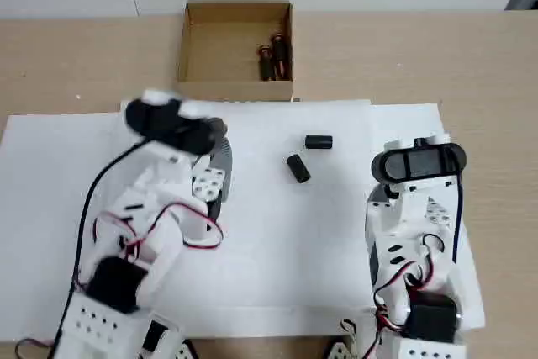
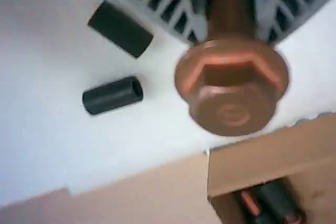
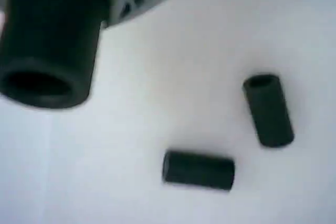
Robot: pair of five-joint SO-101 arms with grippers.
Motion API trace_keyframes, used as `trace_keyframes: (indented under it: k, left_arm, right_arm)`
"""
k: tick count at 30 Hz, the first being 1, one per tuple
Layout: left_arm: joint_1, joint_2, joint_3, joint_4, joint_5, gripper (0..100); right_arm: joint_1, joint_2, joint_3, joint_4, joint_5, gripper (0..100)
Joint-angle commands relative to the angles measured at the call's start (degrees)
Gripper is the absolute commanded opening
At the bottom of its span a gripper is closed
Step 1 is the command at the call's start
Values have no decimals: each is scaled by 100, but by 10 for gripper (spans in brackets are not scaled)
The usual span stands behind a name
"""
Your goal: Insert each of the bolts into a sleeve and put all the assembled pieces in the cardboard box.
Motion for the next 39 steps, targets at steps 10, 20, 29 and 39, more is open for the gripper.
trace_keyframes:
  k: [10,20,29,39]
  left_arm:
    - [0,-2338,2158,-1653,862,5]
    - [44,-3385,3371,-2585,2778,6]
    - [580,-3393,3363,-2971,3147,6]
    - [721,-3393,3363,-2840,3138,6]
  right_arm:
    - [-2000,-1622,1547,-637,-53,3]
    - [-3319,-1525,1969,-1631,-35,4]
    - [-4101,-1525,1978,-1631,-9,4]
    - [-4215,-1525,1934,-1631,88,4]
